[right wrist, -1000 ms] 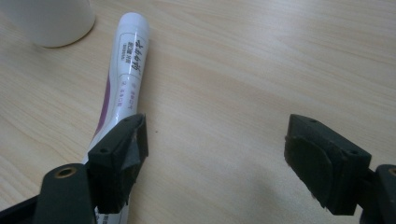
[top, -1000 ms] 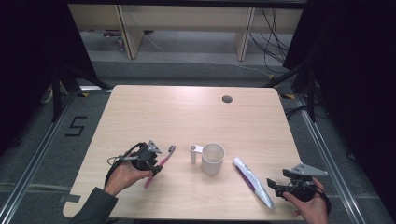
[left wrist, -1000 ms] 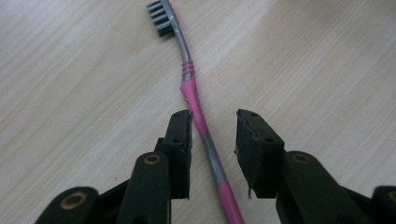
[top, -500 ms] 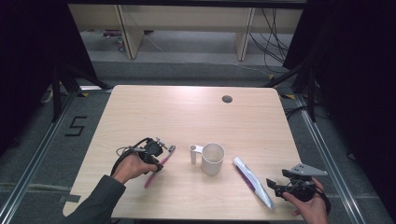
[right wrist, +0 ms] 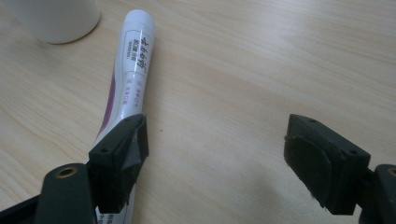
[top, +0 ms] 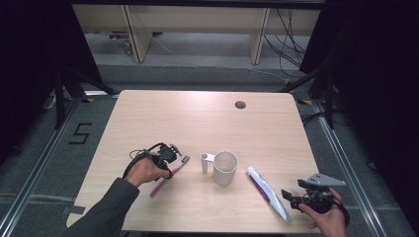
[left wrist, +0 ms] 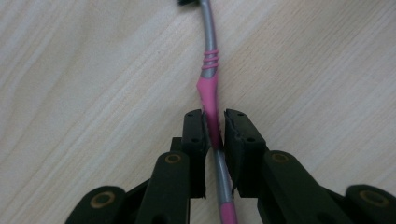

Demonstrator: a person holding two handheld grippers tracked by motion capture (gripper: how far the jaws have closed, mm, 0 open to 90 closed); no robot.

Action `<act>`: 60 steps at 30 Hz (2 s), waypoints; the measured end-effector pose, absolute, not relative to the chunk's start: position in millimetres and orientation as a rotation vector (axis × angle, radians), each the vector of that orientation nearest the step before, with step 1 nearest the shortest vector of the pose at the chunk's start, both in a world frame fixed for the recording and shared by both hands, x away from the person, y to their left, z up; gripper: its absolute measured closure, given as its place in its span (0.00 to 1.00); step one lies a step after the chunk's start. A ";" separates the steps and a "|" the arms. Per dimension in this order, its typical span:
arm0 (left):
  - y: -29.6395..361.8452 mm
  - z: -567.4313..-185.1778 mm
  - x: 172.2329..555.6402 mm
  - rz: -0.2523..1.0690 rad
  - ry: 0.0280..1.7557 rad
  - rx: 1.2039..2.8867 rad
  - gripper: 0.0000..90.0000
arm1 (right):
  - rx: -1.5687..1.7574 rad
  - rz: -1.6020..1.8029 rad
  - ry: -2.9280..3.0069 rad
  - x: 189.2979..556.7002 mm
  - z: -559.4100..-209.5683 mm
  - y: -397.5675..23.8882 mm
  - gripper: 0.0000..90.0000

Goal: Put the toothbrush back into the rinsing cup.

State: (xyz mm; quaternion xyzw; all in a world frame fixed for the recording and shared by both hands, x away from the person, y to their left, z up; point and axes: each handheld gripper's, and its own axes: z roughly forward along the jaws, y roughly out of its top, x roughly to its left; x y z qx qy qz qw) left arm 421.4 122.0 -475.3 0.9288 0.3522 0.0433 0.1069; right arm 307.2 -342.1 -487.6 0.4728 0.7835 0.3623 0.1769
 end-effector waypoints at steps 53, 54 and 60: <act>138.6 -432.4 401.8 0.316 0.880 2.268 0.92 | 1.356 1.047 2.206 307.3 -487.5 -342.8 0.26; 139.6 -431.8 400.4 0.333 0.892 2.203 0.92 | 1.374 1.043 2.203 306.6 -487.3 -342.0 0.26; 143.4 -430.8 400.3 0.377 0.914 2.063 0.92 | 1.336 1.045 2.199 308.5 -488.0 -344.3 0.26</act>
